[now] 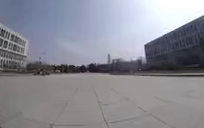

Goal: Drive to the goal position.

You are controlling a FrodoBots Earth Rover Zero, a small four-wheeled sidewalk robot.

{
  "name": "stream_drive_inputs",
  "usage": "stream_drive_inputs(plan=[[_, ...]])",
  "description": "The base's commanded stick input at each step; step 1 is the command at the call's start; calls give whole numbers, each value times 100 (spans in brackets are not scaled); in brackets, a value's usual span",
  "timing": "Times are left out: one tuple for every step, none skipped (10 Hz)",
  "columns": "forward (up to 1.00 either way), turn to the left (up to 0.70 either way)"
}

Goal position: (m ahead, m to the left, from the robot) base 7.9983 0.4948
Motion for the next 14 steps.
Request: stream_drive_inputs(plan=[[100,36],[100,34],[100,31],[100,28],[100,26],[100,23],[100,21],[100,18],[100,16],[100,13],[100,10],[100,7],[100,4],[100,1]])
